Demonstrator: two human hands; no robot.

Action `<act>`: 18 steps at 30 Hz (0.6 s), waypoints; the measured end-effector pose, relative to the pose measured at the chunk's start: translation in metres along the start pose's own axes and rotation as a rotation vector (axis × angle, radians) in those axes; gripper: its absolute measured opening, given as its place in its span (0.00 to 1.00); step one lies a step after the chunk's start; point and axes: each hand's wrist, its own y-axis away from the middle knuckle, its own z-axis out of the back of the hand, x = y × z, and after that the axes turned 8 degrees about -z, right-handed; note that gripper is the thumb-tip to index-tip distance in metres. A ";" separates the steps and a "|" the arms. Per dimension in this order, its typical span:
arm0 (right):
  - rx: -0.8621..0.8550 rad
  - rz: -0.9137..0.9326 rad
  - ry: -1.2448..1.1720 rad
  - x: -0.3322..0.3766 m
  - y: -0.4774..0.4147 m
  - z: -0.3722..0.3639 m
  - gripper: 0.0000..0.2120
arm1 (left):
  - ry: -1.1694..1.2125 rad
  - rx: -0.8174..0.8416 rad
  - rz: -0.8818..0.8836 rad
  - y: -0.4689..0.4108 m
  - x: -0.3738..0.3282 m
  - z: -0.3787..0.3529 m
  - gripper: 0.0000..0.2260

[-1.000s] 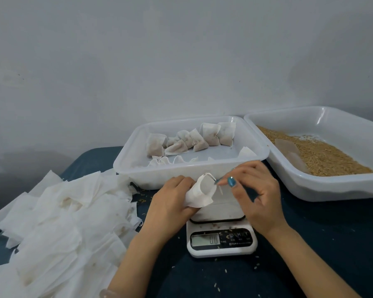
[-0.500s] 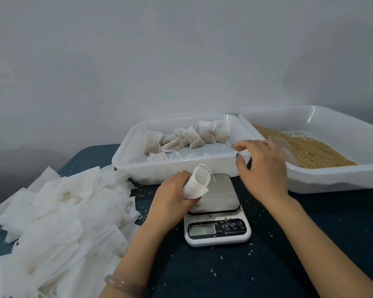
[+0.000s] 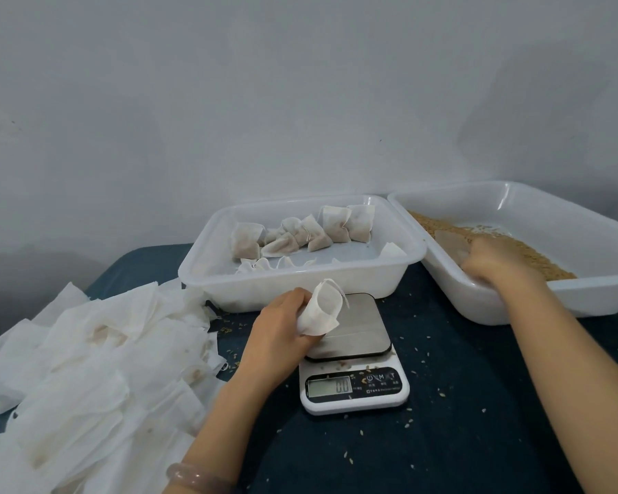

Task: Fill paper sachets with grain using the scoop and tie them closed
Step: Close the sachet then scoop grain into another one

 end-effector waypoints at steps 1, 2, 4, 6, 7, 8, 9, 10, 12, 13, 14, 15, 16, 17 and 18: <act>-0.002 -0.004 0.003 0.000 0.000 -0.002 0.11 | 0.001 0.002 0.001 0.000 0.000 0.000 0.08; -0.023 -0.003 0.003 -0.001 0.000 -0.003 0.13 | 0.001 0.004 -0.002 0.000 -0.001 -0.001 0.08; -0.083 -0.003 0.018 -0.002 0.000 -0.004 0.15 | 0.000 0.011 -0.010 0.000 -0.001 -0.001 0.07; -0.070 -0.017 0.014 -0.003 0.000 -0.004 0.16 | 0.001 0.014 -0.013 0.001 -0.002 -0.001 0.07; -0.049 -0.027 0.011 -0.003 0.001 -0.004 0.16 | 0.002 0.014 -0.012 0.001 -0.002 -0.001 0.07; -0.042 -0.036 0.006 -0.003 0.001 -0.003 0.16 | 0.004 0.014 -0.011 0.001 -0.002 -0.001 0.07; -0.048 -0.040 0.005 -0.002 0.002 -0.002 0.15 | 0.003 0.013 -0.011 0.001 -0.001 -0.001 0.07; -0.065 -0.039 0.005 -0.001 0.003 -0.002 0.15 | 0.003 0.012 -0.012 0.001 -0.001 -0.001 0.07; -0.099 -0.046 0.005 -0.001 0.004 -0.001 0.15 | 0.003 0.011 -0.017 0.002 0.000 -0.001 0.07; -0.101 -0.056 0.011 -0.002 0.004 0.000 0.17 | 0.004 0.012 -0.018 0.002 0.000 -0.001 0.07; -0.091 -0.062 0.030 -0.002 0.004 0.000 0.19 | 0.006 0.014 -0.017 0.001 0.000 -0.001 0.07; -0.073 -0.063 0.053 -0.003 0.005 0.000 0.20 | 0.006 0.016 -0.018 0.001 0.000 0.000 0.07; -0.058 -0.052 0.070 -0.003 0.004 -0.001 0.20 | 0.005 0.017 -0.019 0.001 0.001 0.000 0.07; -0.044 -0.036 0.073 -0.002 0.004 -0.002 0.20 | 0.003 0.017 -0.020 0.001 0.001 -0.001 0.07; -0.036 -0.023 0.060 -0.002 0.004 -0.002 0.19 | 0.002 0.017 -0.020 0.002 0.001 -0.001 0.07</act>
